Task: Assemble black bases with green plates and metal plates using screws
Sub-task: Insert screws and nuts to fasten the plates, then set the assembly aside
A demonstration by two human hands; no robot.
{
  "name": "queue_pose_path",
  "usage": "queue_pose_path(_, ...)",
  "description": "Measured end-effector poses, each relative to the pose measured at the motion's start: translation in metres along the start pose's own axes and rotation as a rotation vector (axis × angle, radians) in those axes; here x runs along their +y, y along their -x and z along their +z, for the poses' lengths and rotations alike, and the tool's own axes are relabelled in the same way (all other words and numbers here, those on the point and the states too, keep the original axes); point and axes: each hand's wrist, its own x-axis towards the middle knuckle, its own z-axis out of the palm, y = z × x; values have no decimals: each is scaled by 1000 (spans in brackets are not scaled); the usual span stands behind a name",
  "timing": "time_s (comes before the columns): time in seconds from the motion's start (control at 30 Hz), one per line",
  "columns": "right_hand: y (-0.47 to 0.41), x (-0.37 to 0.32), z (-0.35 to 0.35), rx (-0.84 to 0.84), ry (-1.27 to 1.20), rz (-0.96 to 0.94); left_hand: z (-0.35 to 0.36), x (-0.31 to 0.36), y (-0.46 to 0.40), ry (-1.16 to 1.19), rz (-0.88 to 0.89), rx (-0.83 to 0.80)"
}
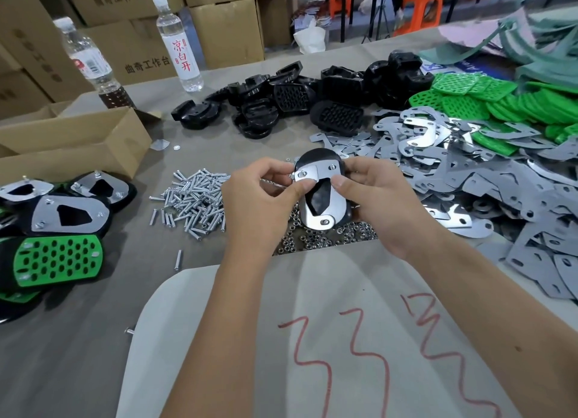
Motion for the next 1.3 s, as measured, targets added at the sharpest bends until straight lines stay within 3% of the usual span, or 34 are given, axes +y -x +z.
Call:
queue_pose_path(0.17,0,-1,-1,12,-42,1,4,3,2,13,-42,31)
queue_pose_path(0.33,1,-3,-1,17,-91,-15,11,11,9,425,-275,-130)
queue_pose_path(0.5,1,-4,0,-9,-34,-31,13,13,5,547,-407,-118)
queue_pose_path(0.6,0,-3,2,67,195,-91,6,10,1,580,-483,-36)
queue_pose_path(0.67,-1,-1,-4,79,504,-215,-2,4,-5,547,-508,63)
queue_pose_path(0.77,0,-4,-10,-221,990,-307,-10,-4,-10,496,-502,137)
queue_pose_path(0.83,-1,-5,-9,-335,1061,-274,-10,-6,-10,494,-502,129)
queue_pose_path(1.07,-2,-2,-14,-246,978,-299,-5,-1,-5,547,-563,-32)
queue_pose_path(1.2,-4,-4,-20,29,596,-301,-1,5,-2,500,-544,-59)
queue_pose_path(1.3,-6,-5,-19,121,296,-320,5,8,3,461,-527,-83)
